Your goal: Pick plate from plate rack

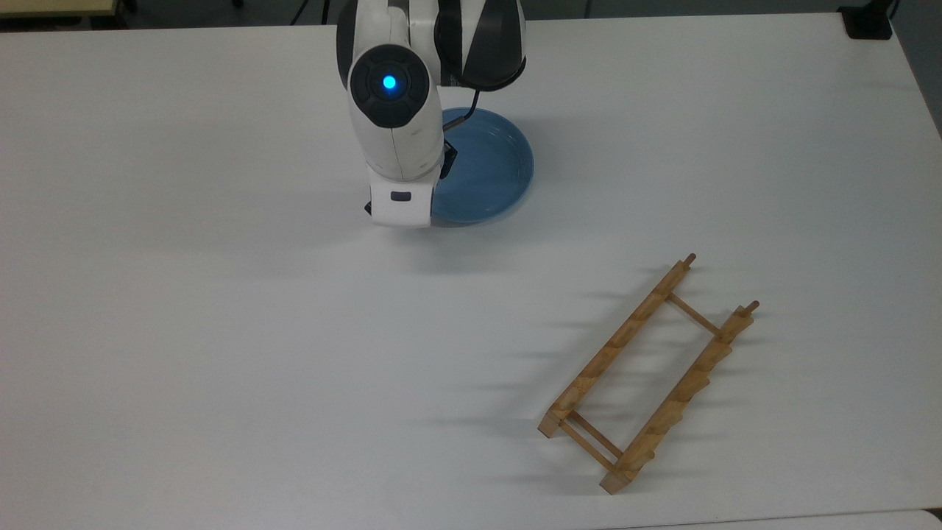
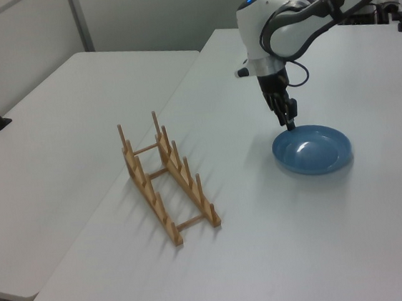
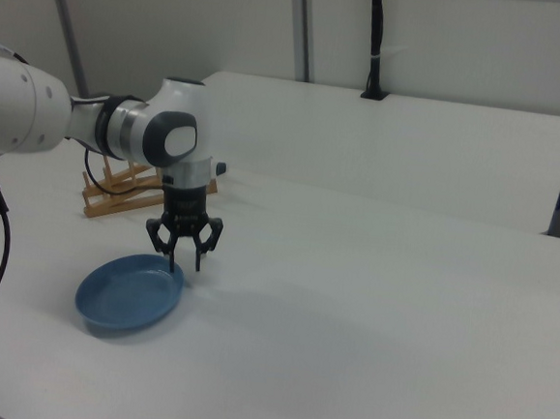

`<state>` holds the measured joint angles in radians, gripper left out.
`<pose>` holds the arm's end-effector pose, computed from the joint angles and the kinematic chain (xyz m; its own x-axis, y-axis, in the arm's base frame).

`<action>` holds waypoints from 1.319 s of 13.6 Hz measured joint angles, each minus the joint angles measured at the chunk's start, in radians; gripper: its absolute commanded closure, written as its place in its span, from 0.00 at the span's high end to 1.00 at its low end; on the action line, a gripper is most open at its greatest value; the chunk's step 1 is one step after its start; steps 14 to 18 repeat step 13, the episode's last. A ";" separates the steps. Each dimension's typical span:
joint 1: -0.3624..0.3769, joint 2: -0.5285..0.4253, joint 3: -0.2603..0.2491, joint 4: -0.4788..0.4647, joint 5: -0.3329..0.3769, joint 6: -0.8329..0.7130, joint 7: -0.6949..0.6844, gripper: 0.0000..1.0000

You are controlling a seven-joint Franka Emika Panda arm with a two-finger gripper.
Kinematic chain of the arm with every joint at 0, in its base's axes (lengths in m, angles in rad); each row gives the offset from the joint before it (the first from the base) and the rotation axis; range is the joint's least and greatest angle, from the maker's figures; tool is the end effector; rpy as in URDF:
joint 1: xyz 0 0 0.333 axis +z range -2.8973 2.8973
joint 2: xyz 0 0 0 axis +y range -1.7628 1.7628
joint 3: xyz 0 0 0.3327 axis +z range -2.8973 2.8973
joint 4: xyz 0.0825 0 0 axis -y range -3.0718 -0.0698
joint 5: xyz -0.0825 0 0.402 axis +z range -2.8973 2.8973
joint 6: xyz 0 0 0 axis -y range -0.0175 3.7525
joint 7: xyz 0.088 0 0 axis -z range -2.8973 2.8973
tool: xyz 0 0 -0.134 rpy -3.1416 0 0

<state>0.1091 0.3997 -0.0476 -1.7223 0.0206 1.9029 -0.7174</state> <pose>0.6464 0.0440 0.3174 0.6987 0.6963 -0.1640 0.6819 -0.7176 -0.1418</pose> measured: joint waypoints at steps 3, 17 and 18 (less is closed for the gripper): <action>-0.001 -0.047 -0.001 0.038 0.000 -0.029 0.140 1.00; 0.001 -0.354 -0.002 0.064 -0.090 -0.207 0.785 1.00; 0.001 -0.354 -0.002 0.064 -0.090 -0.207 0.785 1.00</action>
